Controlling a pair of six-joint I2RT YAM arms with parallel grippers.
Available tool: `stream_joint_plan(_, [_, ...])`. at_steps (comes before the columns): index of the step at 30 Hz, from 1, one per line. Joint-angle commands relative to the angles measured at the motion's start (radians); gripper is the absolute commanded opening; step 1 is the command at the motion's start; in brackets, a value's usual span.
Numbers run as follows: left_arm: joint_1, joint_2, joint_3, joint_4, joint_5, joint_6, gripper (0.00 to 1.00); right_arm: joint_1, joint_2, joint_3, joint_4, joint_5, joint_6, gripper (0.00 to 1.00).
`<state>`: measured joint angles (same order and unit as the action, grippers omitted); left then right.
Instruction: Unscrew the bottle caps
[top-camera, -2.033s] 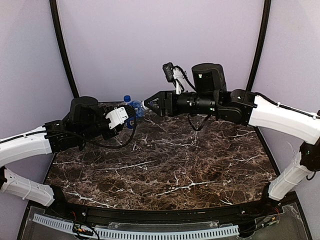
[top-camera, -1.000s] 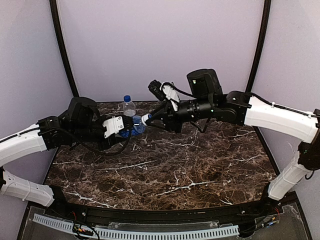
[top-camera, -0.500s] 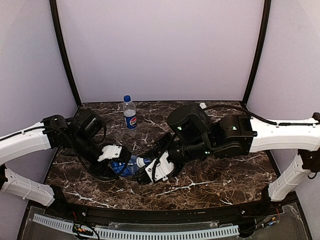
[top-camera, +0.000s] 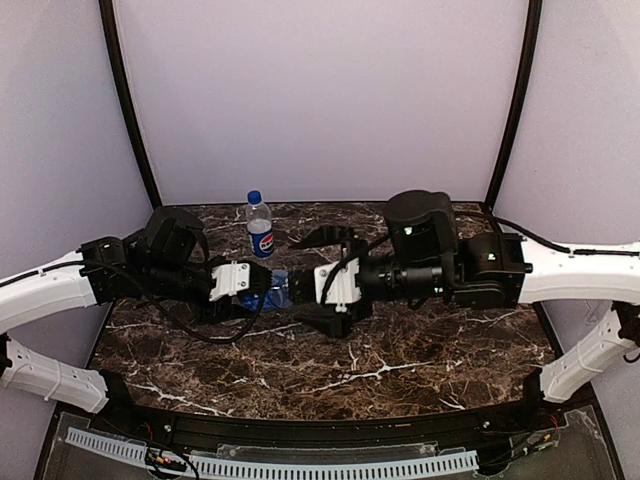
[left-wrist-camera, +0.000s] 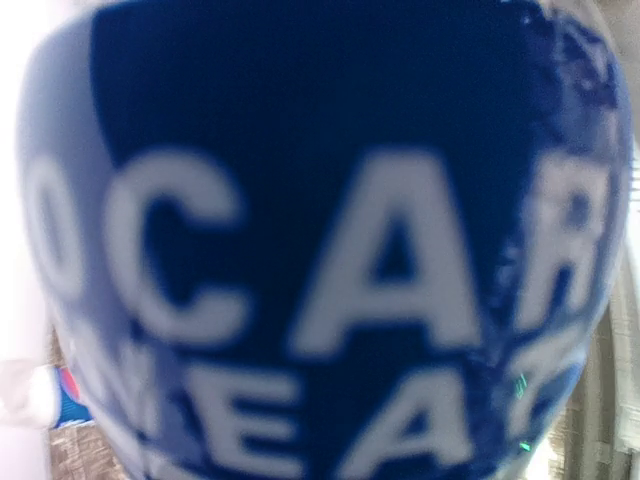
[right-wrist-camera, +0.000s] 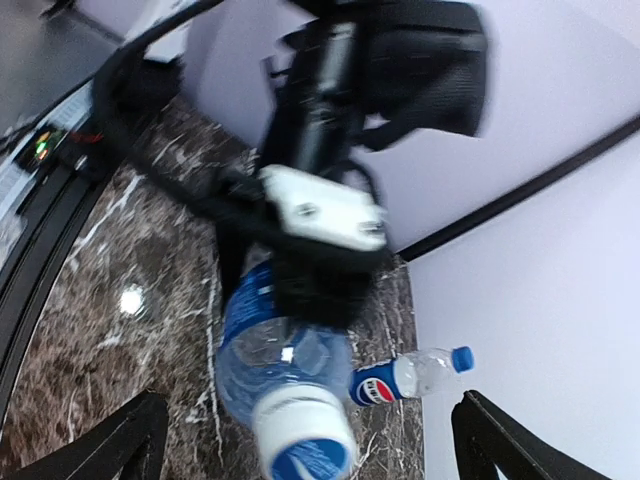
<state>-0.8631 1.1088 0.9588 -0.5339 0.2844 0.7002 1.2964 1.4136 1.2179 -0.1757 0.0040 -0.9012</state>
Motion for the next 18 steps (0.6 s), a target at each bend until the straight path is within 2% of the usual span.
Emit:
stream_joint_plan(1, [-0.001,-0.025,-0.078,0.281,-0.349,0.015,0.30,-0.089,-0.090,0.020,0.200,-0.106,0.471,0.99])
stream_joint_plan(6, [-0.001,-0.018,-0.124,0.472,-0.538,0.078,0.31,-0.179,-0.022,0.103,0.192,-0.096,0.952,0.98])
stream_joint_plan(9, [-0.002,-0.014,-0.137,0.522,-0.623,0.118,0.32,-0.196,0.064,0.217,0.056,-0.071,1.190,0.84])
stream_joint_plan(13, [-0.002,-0.014,-0.145,0.556,-0.662,0.135,0.34,-0.196,0.139,0.314,-0.067,0.003,1.315,0.75])
stream_joint_plan(18, [-0.002,-0.023,-0.154,0.554,-0.662,0.129,0.34,-0.195,0.151,0.327,-0.097,0.075,1.336,0.65])
